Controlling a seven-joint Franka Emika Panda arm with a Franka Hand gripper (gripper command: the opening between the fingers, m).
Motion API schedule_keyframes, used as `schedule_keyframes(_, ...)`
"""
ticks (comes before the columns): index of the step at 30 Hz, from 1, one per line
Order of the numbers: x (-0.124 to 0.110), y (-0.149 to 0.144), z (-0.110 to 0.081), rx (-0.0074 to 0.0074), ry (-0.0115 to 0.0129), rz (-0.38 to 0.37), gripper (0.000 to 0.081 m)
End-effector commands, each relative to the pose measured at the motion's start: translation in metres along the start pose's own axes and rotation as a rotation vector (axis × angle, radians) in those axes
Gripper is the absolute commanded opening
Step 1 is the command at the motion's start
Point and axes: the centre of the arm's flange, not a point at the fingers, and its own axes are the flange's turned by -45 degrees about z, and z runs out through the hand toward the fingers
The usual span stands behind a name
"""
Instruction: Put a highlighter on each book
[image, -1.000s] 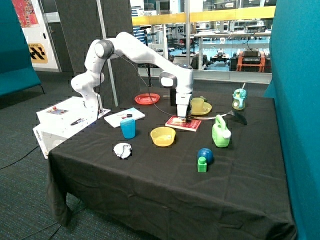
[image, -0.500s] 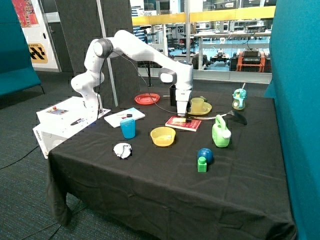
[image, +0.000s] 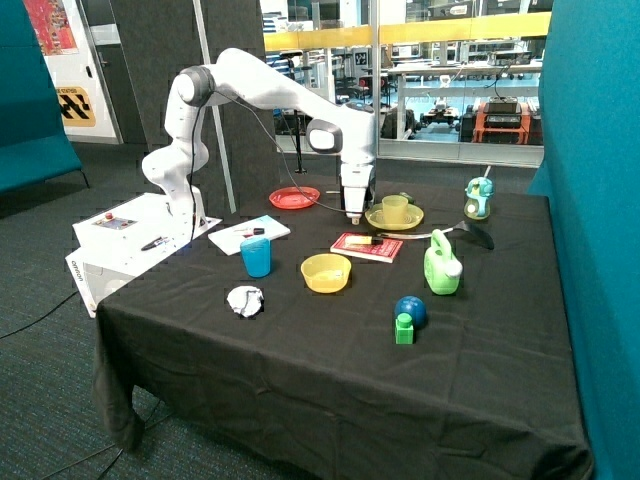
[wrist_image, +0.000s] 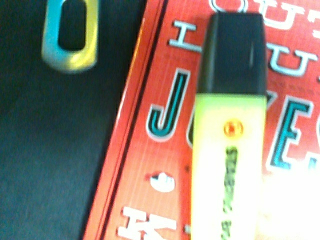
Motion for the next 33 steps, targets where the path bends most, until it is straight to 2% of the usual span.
schedule_keyframes(1,-0.025,0.0,-0.023,-0.0045,0.0061,-0.032,0.0518)
schedule_keyframes(12,-0.05,0.002,-0.031,-0.0046,0.006,-0.06,0.0499)
schedule_keyframes(25,-0.059,0.018,-0.04,-0.0046,0.006,-0.073,0.049)
schedule_keyframes(33,-0.068,0.015,-0.044,-0.0047,0.0059,-0.107,0.0483)
